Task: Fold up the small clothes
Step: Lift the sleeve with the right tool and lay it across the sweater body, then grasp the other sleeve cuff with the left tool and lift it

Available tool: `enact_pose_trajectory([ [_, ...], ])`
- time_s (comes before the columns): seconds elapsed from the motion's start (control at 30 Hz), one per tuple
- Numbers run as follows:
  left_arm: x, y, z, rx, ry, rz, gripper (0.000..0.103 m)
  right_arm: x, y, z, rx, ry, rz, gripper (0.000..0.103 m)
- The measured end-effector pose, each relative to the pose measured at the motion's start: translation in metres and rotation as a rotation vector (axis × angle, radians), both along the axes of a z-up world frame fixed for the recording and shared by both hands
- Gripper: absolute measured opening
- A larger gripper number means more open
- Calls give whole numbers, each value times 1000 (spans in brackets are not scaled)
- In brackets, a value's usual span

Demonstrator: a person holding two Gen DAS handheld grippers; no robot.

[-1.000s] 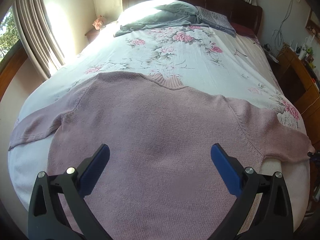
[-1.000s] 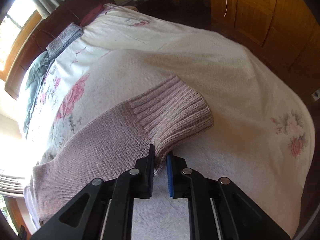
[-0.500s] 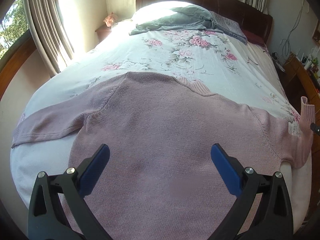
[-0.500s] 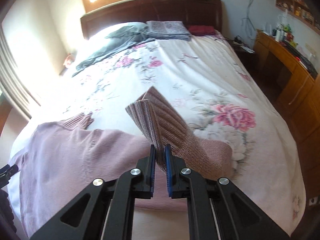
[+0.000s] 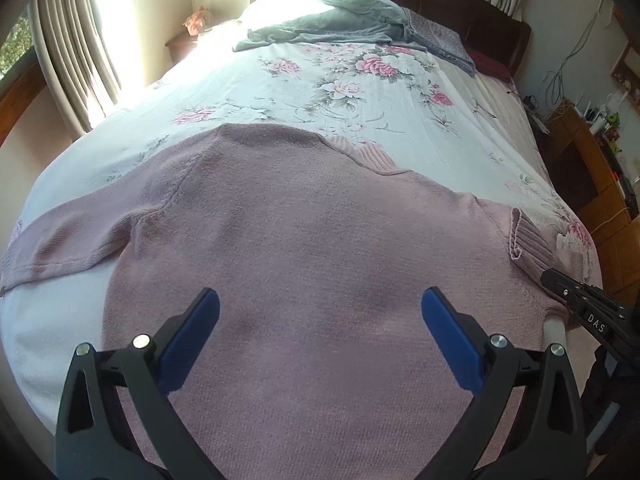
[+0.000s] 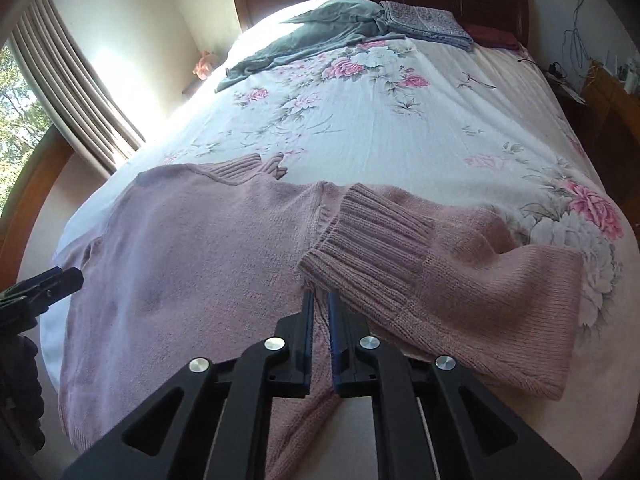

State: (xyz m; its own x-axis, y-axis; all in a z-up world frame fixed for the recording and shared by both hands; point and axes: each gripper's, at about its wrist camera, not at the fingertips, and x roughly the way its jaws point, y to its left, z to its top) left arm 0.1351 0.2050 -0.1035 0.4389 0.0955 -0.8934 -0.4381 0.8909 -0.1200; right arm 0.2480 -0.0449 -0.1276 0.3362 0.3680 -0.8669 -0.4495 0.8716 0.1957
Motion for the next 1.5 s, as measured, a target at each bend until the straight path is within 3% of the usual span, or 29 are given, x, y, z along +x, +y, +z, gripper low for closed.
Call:
enact_pose_trajectory([
  [0.13, 39, -46, -8, -81, 12, -135, 100, -3, -57, 3, -34, -11, -97, 11],
  [0.27, 88, -97, -32, -158, 64, -250, 100, -5, -118, -12, -38, 34, -209, 14],
  [0.47, 144, -143, -67, -246, 136, -281, 99, -24, -185, -32, -24, 69, -327, 15],
  [0.5, 147, -147, -70, -260, 147, -276, 96, -27, -193, -33, -24, 69, -341, 16],
  [0.67, 154, -157, -66, -264, 153, -267, 46, -37, -219, -36, -29, 56, -390, 24],
  [0.73, 156, -157, -61, -296, 137, -270, 14, -37, -223, -38, -21, 59, -403, 25],
  [0.87, 158, -158, -47, -326, 78, -277, 8, -33, -222, -42, -4, 71, -413, 25],
  [1.07, 134, -133, -4, -389, -86, -232, 8, -31, -212, -42, 2, 66, -390, 26],
  [1.27, 97, -67, 34, -328, -185, -130, 8, -30, -197, -36, 14, 61, -370, 27],
  [1.5, 55, 30, 45, -233, -215, 43, 8, -22, -156, -22, 54, 54, -309, 29],
])
